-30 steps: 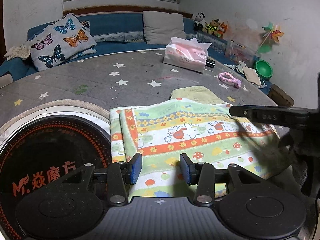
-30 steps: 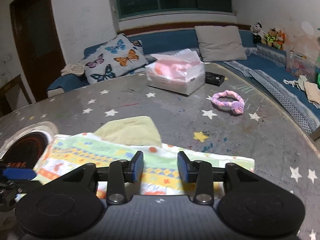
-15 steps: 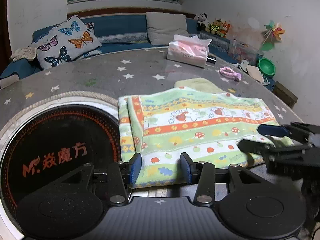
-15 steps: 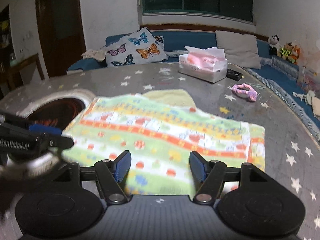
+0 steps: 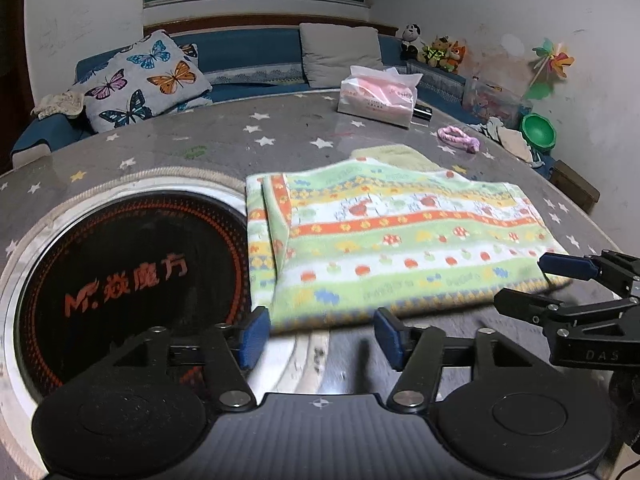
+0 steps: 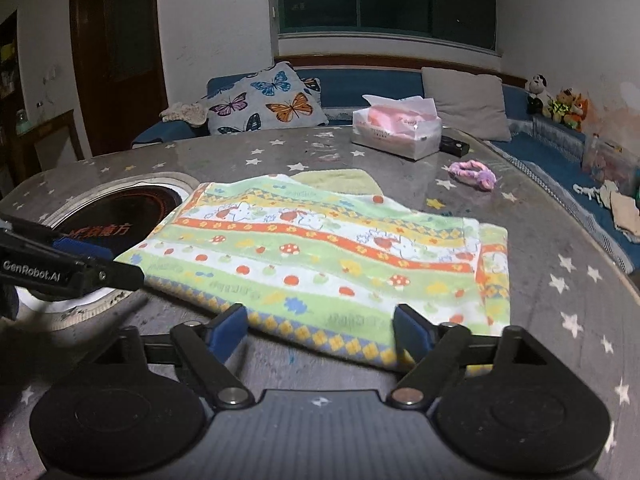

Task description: Fold clothes

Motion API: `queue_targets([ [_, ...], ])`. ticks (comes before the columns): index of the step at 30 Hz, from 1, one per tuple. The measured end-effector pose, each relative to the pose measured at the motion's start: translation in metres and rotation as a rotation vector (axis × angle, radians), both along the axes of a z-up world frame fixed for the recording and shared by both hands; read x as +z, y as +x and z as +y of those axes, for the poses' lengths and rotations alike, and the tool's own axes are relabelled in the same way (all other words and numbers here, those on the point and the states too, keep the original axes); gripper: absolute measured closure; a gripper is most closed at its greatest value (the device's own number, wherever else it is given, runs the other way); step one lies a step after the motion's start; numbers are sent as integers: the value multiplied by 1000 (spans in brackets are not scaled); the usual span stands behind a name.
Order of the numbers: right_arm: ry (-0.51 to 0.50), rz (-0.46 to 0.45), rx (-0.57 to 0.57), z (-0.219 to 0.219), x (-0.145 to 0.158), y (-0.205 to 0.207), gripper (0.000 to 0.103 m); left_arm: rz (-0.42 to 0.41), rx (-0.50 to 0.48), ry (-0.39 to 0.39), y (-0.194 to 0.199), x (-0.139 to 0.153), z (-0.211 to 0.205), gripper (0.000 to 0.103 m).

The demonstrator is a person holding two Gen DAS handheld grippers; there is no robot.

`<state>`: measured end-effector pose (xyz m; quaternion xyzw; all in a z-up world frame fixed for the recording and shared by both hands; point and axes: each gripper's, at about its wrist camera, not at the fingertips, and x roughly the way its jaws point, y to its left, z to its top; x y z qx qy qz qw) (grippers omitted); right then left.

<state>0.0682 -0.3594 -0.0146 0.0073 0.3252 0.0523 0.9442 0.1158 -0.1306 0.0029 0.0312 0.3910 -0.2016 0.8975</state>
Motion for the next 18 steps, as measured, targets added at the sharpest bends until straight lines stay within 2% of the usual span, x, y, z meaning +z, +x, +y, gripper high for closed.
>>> queue_targets([
  [4,18,1,-24,-2,-1,-8,12,4,8,3,-11,-2,3,29],
  [6,31,0,-40,-3,-1,-12,8,5,15,6,-17,-3,4,20],
  [12,54,8,-70,-2,-5,-21,0,-10,22,22,-30,-3,7,6],
  [15,52,12,-75,1,-6,-25,0,-15,25,31,-36,-4,7,0],
  [18,62,16,-84,4,-7,-28,0,-16,23,38,-40,-5,8,0],
])
